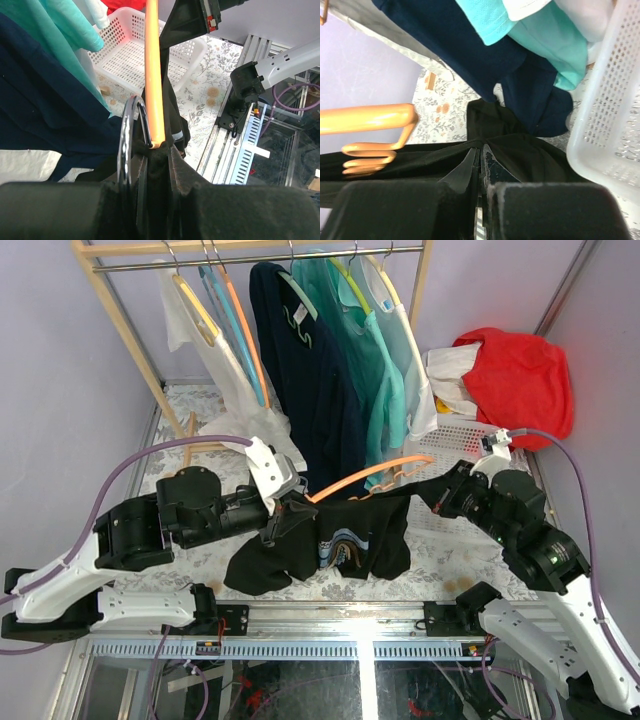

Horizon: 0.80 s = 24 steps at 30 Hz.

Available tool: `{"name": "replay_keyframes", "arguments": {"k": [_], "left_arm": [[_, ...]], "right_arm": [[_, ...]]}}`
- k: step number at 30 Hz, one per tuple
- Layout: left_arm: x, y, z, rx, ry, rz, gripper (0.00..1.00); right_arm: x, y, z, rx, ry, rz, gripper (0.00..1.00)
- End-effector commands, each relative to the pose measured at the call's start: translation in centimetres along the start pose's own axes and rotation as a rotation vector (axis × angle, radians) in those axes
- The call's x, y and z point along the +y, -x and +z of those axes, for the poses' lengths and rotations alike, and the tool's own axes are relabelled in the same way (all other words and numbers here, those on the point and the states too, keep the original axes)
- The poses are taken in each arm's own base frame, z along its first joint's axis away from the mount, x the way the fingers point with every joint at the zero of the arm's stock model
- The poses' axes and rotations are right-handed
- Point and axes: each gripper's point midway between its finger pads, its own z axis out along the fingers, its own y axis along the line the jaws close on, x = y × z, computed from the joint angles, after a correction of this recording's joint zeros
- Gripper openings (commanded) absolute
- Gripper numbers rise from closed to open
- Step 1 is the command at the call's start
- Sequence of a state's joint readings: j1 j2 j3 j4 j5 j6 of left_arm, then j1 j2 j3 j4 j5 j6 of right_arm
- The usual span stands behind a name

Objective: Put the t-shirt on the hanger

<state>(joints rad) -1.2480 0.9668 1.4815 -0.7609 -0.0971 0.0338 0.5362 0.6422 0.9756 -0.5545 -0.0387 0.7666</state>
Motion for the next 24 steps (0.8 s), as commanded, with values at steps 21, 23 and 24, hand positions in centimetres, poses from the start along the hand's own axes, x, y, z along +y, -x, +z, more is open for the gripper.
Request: {"name": "replay_keyframes", "arguments": {"k": [21, 23, 24], "left_arm": [[0.3, -1.5, -0.5, 0.051, 0.019, -0.041, 0.0], [0.3, -1.7, -0.2, 0.064, 0.021, -0.042, 0.0], [0.3, -1.8, -0.1, 0.07, 0.027, -0.041, 0.0]], "right_arm": [[0.7, 6.1, -2.8, -0.108, -0.131, -0.21, 0.0], [1.1, 6.4, -3.1, -0.113, -0.119, -0.217, 0.0], [1.3, 6.5, -3.3, -0.112, -0.112, -0.219, 0.0]]}}
